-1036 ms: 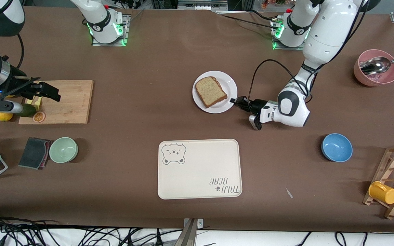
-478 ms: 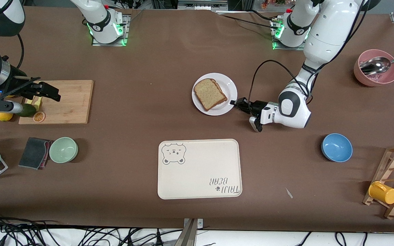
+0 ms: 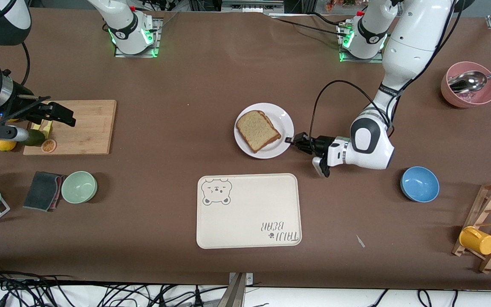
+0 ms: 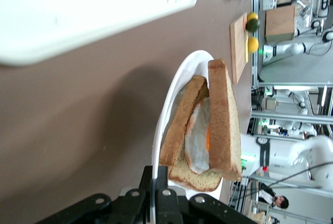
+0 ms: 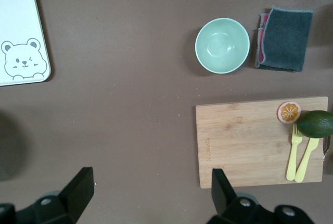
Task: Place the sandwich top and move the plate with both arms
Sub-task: 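Slide the plate with the left gripper onto the bear tray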
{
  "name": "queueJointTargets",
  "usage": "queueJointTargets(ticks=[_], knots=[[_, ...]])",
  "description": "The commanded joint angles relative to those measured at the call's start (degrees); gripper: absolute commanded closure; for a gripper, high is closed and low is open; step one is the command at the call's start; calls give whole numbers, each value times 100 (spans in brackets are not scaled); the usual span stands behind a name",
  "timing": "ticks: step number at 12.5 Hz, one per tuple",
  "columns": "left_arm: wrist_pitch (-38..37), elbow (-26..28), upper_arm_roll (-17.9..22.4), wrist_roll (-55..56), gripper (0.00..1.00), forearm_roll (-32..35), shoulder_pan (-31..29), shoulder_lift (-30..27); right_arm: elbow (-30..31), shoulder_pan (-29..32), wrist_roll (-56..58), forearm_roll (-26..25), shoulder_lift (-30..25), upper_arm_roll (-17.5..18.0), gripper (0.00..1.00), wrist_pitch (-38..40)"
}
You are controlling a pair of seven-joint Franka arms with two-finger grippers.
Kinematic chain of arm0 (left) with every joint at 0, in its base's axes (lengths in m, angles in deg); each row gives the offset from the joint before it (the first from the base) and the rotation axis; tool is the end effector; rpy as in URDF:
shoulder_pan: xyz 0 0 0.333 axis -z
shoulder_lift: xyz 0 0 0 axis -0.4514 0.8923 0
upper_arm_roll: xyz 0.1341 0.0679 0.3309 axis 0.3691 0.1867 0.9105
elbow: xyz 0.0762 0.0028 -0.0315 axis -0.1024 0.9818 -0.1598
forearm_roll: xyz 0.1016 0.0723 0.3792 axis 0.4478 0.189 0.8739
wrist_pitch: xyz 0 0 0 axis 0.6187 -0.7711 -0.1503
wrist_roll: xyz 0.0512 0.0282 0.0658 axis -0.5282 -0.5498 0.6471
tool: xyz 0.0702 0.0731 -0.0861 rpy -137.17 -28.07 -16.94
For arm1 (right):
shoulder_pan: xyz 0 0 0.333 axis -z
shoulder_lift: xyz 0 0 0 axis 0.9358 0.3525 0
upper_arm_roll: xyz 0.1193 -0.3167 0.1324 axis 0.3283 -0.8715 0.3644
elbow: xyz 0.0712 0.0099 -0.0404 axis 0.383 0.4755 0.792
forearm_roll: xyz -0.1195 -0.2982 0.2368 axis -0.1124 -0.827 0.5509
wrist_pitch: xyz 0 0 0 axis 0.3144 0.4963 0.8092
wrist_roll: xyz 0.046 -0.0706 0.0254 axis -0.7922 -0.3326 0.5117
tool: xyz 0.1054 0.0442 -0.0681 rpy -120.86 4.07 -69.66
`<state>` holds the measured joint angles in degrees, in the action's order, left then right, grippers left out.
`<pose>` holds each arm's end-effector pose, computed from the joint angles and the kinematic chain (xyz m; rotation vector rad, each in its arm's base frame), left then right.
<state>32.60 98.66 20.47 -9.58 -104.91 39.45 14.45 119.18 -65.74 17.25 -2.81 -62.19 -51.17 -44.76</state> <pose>0.6012 -0.2494 0.1837 2.0267 -0.3541 -0.2081 0.5998 0.0356 0.5762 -3.1054 0.1035 0.0929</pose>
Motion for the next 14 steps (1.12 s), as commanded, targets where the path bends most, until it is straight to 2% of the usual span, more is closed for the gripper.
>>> queueJointTargets(ticks=[1,3,9,11,14], knots=[[-96,-920,16,518,100,-112,4,399,56,34,-9,-63,-90,56,0,13],[-96,-1746,16,957,100,-121,4,926,56,34,-9,-54,-90,56,0,13],[-52,-3496,24,1740,100,-313,-171,1972,47,34,-79,-54,-90,56,0,-23],[105,-3797,24,1785,100,-489,-215,2166,39,34,-79,-54,-90,56,0,-23],[747,-3956,16,1768,100,-656,-216,2290,21,34,-79,-54,-82,56,0,-49]])
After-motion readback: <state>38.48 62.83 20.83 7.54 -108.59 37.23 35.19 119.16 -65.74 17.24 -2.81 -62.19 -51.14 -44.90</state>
